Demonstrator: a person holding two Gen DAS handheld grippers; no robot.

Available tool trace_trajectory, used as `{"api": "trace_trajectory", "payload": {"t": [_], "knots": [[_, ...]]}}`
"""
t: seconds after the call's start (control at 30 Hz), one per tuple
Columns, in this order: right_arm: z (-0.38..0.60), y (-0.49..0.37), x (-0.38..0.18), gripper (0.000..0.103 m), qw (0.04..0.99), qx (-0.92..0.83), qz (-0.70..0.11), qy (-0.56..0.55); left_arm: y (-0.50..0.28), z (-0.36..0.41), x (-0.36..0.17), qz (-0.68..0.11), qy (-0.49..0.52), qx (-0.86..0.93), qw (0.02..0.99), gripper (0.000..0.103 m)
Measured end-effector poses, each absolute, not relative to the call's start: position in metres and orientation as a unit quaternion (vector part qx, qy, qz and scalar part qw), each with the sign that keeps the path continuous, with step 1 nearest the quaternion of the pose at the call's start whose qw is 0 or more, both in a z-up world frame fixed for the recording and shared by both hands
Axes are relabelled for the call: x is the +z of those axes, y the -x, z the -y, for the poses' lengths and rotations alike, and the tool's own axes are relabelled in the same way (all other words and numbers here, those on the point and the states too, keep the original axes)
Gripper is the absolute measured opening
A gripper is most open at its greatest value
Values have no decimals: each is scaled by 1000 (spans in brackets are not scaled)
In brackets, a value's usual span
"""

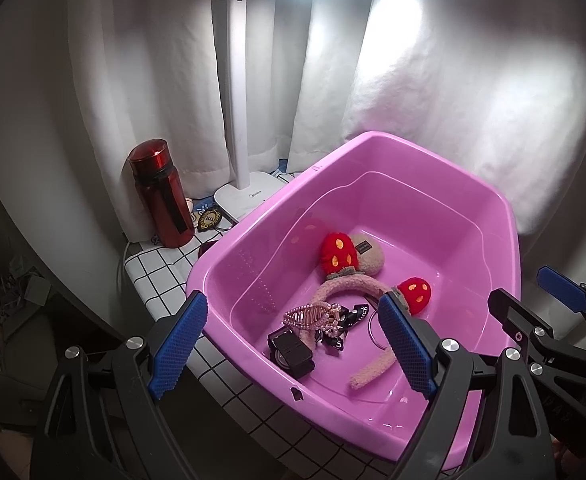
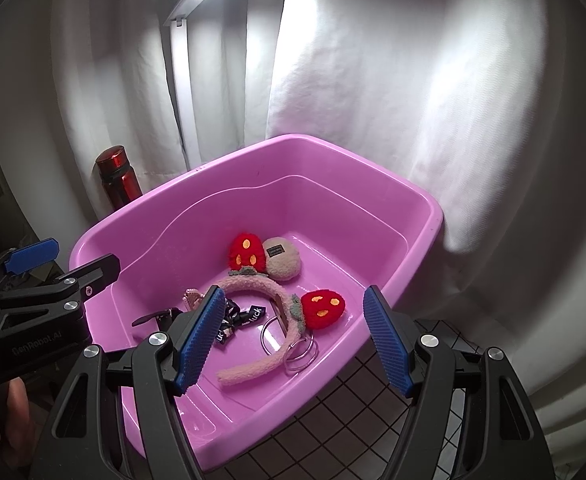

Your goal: Organize jewelry

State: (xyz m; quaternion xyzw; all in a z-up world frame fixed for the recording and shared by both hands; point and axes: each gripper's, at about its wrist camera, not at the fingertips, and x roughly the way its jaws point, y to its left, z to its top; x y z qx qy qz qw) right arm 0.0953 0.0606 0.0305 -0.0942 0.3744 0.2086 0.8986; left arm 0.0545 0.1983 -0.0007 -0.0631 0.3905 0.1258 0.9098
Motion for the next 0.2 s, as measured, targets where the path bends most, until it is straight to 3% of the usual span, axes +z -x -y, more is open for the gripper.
{"api": "trace_trajectory", "payload": {"t": [0.2], "knots": [[-60,-95,31,69,898,210,-374,95,-53,-200,-1,-391,67,129,909,87]]}}
